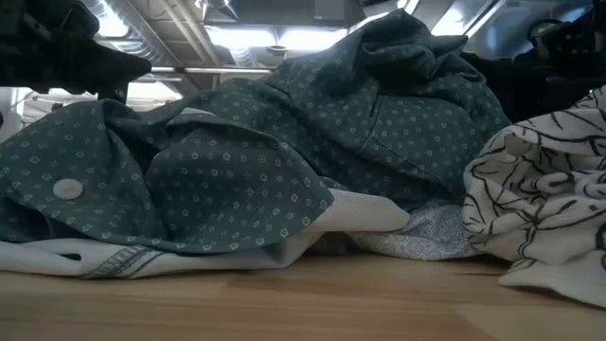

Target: Sort clothes

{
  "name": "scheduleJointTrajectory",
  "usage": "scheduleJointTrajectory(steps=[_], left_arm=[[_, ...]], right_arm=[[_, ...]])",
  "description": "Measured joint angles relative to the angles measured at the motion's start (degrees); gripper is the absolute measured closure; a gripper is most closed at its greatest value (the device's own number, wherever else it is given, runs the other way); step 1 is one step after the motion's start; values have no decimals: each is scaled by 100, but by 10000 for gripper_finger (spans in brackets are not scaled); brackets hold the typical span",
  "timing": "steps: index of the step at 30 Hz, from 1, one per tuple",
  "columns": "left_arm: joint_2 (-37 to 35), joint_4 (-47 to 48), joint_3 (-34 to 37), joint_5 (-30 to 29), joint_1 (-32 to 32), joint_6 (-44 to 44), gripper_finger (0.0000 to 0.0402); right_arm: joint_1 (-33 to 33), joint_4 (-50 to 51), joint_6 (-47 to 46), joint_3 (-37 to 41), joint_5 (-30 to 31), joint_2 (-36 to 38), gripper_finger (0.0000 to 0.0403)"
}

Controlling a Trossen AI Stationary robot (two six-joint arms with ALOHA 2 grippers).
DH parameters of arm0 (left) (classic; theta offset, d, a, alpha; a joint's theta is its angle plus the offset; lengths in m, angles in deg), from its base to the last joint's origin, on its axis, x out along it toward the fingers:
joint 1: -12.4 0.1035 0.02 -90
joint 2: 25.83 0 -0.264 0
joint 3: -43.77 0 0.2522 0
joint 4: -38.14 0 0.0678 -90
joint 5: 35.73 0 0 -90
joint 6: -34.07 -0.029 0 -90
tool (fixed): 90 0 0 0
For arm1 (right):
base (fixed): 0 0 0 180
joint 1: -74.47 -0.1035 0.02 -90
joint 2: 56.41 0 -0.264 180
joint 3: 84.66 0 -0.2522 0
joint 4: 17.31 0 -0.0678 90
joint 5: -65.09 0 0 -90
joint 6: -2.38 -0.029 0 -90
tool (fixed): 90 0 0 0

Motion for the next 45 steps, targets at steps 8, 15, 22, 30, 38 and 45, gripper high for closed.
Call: scheduleJointTrajectory(steps=[8, 15, 22, 30, 38, 45], left_arm=[[0, 0, -1, -1, 0, 0, 400], [0, 0, 1, 0, 0, 0, 400], [0, 0, 0, 0, 0, 0, 400], [0, 0, 0, -1, 0, 0, 400], [0, -133, 1, -116, 11, -1144, 400], [0, -954, -1, -113, 11, -2371, 400]], right_arm=[[1, 1, -2, 2, 0, -1, 352], [0, 2, 0, 2, 0, -2, 352], [2, 2, 0, 1, 0, -2, 352], [1, 1, -1, 1, 0, -1, 352], [2, 2, 0, 1, 1, -2, 352], [1, 1, -1, 1, 1, -1, 352]])
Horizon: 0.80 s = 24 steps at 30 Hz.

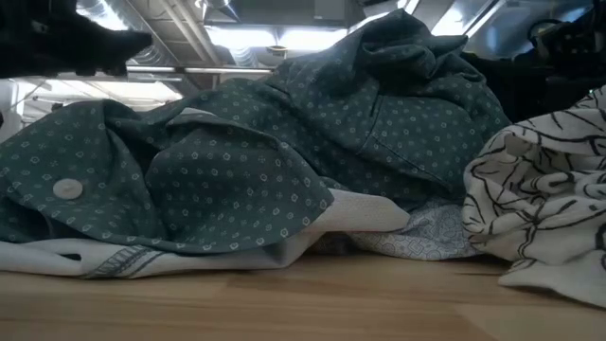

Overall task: Sort clothes
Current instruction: Put the gray short into the white bin

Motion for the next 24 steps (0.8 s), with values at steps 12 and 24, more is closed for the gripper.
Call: scheduleJointTrajectory(steps=[12, 24], left_arm=[[0, -1073, 2, -40, 0, -119, 400], [-2, -1562, 2, -42, 0, 79, 400]], right_arm=[[1, -288, -1315, -1, -608, 1, 352], [-1, -1555, -746, -531, -1308, -183, 352]])
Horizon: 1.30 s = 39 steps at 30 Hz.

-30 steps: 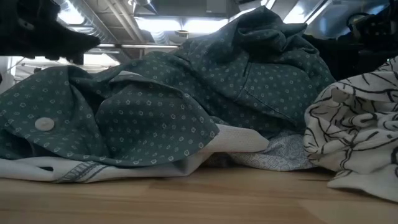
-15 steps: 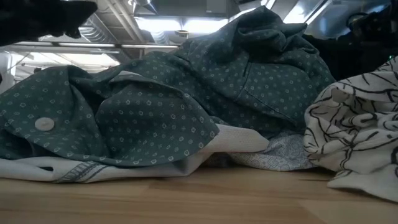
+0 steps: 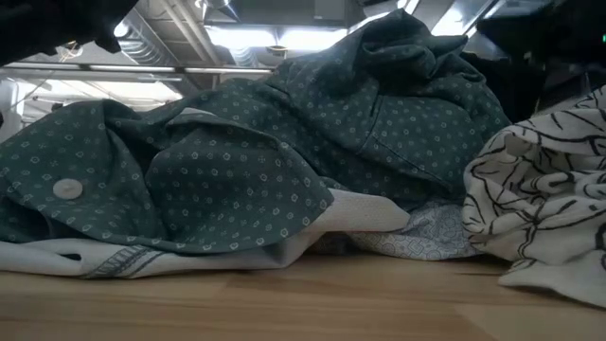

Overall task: Sort clothes
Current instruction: Put the gray short into the white bin

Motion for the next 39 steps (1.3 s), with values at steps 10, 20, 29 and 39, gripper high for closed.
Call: scheduleJointTrajectory(steps=[10, 20, 29, 39], left_arm=[[1, -75, -1, 2, 0, 203, 400], [0, -82, -1, 0, 0, 82, 400], [1, -79, -1, -109, 0, 107, 400], [0, -139, 0, -153, 0, 401, 400]], right_arm=[[-4, 1689, 286, -1831, -1130, -1286, 352], [-747, 3256, 278, -2910, -1208, -2688, 352], [-2421, 4071, 375, -3554, 898, -3989, 352], [-3287, 5114, -398, -4275, 2277, -4846, 332]])
